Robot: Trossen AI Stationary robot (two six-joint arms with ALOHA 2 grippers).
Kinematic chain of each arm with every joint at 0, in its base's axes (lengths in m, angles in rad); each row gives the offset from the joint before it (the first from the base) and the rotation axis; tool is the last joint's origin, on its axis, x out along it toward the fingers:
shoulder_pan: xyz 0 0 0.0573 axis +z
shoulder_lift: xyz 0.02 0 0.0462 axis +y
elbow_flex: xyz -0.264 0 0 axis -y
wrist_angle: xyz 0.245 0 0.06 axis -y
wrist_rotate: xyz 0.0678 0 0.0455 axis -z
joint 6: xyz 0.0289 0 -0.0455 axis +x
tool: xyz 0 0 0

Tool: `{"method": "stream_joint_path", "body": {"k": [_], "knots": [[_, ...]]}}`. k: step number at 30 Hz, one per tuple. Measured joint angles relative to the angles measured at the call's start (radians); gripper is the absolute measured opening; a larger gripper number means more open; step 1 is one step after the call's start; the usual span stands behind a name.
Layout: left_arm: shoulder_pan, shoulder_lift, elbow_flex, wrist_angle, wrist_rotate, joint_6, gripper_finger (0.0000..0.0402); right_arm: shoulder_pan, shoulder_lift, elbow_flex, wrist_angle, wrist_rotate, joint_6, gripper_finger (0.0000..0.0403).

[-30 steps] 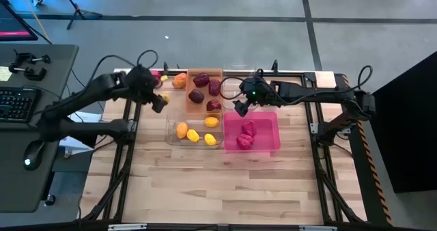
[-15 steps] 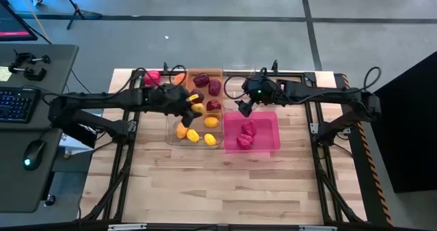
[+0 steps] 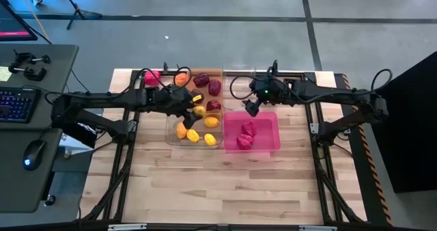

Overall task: Sort produce into baskets
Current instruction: Put the yellow lemon into the bottom transparent bin, then put the yellow potato into the top transparent bin

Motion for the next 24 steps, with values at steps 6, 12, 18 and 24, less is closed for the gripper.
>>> {"method": "stream_joint_path", "body": {"k": [6,12,18,24], "knots": [[-0.003,0.000,0.000,0.003,0.077,0.001,0.0372,0.000,-0.019,0.000,-0.061,0.000,0.003,0.0385],[0.006,-0.028,-0.001,-0.007,0.076,0.004,0.0379,-0.001,-0.065,0.000,-0.242,0.110,0.080,0.0385],[0.059,-0.073,-0.001,0.022,0.066,0.060,0.0380,-0.099,-0.160,-0.195,-0.229,0.080,0.208,0.0385],[0.137,-0.080,-0.001,0.050,0.065,0.045,0.0380,-0.274,-0.213,-0.325,-0.010,-0.059,0.241,0.0385]]}}
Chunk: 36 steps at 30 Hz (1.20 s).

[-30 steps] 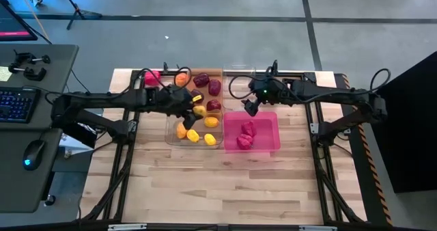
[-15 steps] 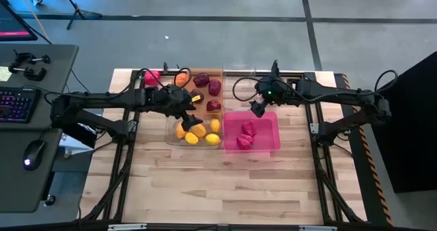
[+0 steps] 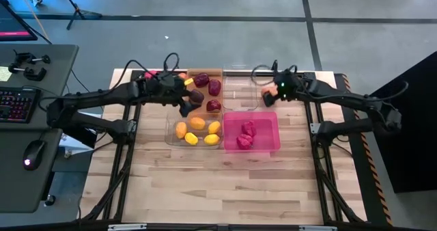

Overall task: Sort produce into baskets
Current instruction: Put the yellow potato into the top transparent bin

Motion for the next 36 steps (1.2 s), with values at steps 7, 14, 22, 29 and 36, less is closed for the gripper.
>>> {"method": "stream_joint_path", "body": {"k": [7,14,22,29,36], "knots": [[0.039,-0.007,0.000,0.040,0.090,-0.098,0.0380,-0.099,0.006,0.030,0.123,-0.036,-0.139,0.0385],[0.050,-0.055,0.001,0.272,0.193,-0.088,0.0380,-0.247,0.165,0.069,0.027,-0.145,-0.189,0.0385],[0.111,-0.081,0.002,0.300,0.187,-0.135,0.0380,-0.319,0.350,0.076,0.024,-0.286,-0.364,0.0385],[0.111,-0.082,0.002,0.303,0.187,-0.149,0.0380,-0.318,0.460,0.076,0.034,-0.290,-0.389,0.0385],[0.111,-0.082,0.002,0.304,0.121,-0.149,0.0380,-0.309,0.505,0.076,0.047,-0.232,-0.397,0.0364]]}}
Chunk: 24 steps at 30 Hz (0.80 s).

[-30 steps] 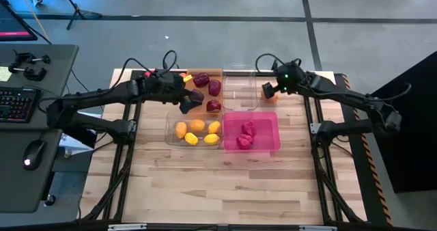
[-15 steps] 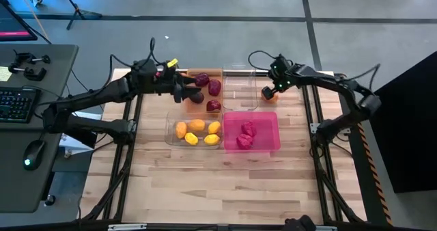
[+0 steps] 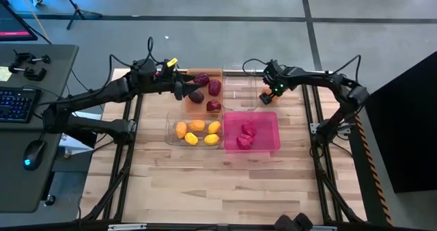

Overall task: Sort produce into baskets
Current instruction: Put the yellow potato into the top transparent bin

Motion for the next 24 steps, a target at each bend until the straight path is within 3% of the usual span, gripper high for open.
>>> {"method": "stream_joint_path", "body": {"k": [8,10,14,17,20,24], "knots": [[0.035,-0.043,0.000,0.068,0.009,0.001,0.0380,0.002,-0.217,0.000,-0.020,0.112,0.011,0.0206],[0.065,-0.071,0.000,0.114,0.008,0.019,0.0380,0.002,-0.291,0.000,0.003,0.098,0.057,0.0206],[0.123,-0.120,0.000,0.186,0.007,0.077,0.0380,0.034,-0.395,-0.009,0.155,-0.048,0.208,0.0206],[0.154,-0.132,0.000,0.180,-0.007,0.085,0.0380,0.101,-0.408,-0.015,0.270,-0.104,0.285,0.0235],[0.169,-0.128,0.000,0.158,-0.009,0.077,0.0380,0.193,-0.382,-0.015,0.370,-0.100,0.317,0.0267],[0.170,-0.107,0.000,0.135,-0.008,0.060,0.0380,0.298,-0.305,-0.016,0.411,-0.021,0.324,0.0276]]}}
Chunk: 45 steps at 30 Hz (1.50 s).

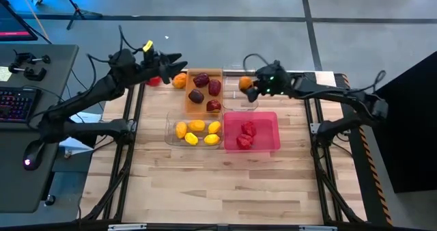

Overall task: Sort produce into baskets
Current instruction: Put the yellow potato into the top transparent bin

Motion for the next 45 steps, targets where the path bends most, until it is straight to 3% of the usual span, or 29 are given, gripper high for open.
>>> {"method": "stream_joint_path", "body": {"k": [3,11,22,26,32,37,39,41,45], "knots": [[0.000,0.008,0.000,-0.005,0.017,-0.029,0.0380,0.028,0.039,-0.001,-0.008,0.063,-0.015,0.0278],[0.000,-0.002,0.000,0.000,0.026,-0.032,0.0380,0.017,0.041,-0.001,0.012,0.112,0.029,0.0280],[0.000,-0.001,0.000,-0.001,0.026,0.013,0.0380,0.019,0.045,-0.001,0.007,0.069,-0.009,0.0284],[0.000,-0.001,0.000,-0.001,0.026,0.026,0.0380,0.018,0.045,0.000,0.019,0.072,-0.002,0.0312],[0.000,-0.001,0.000,-0.001,0.026,0.020,0.0380,0.017,0.045,0.000,0.030,0.101,0.055,0.0390],[0.000,0.002,0.002,0.004,0.021,-0.034,0.0380,0.016,0.043,0.000,0.086,0.085,0.076,0.0386],[0.011,0.022,0.057,-0.061,-0.005,-0.135,0.0380,0.012,0.030,0.000,0.143,0.053,0.080,0.0384],[0.038,0.069,0.180,-0.238,-0.025,-0.142,0.0380,0.012,0.013,0.001,0.204,0.029,0.077,0.0383],[0.096,0.244,0.484,-0.662,-0.113,0.099,0.0380,0.010,0.002,0.002,0.261,0.026,0.055,0.0383]]}}
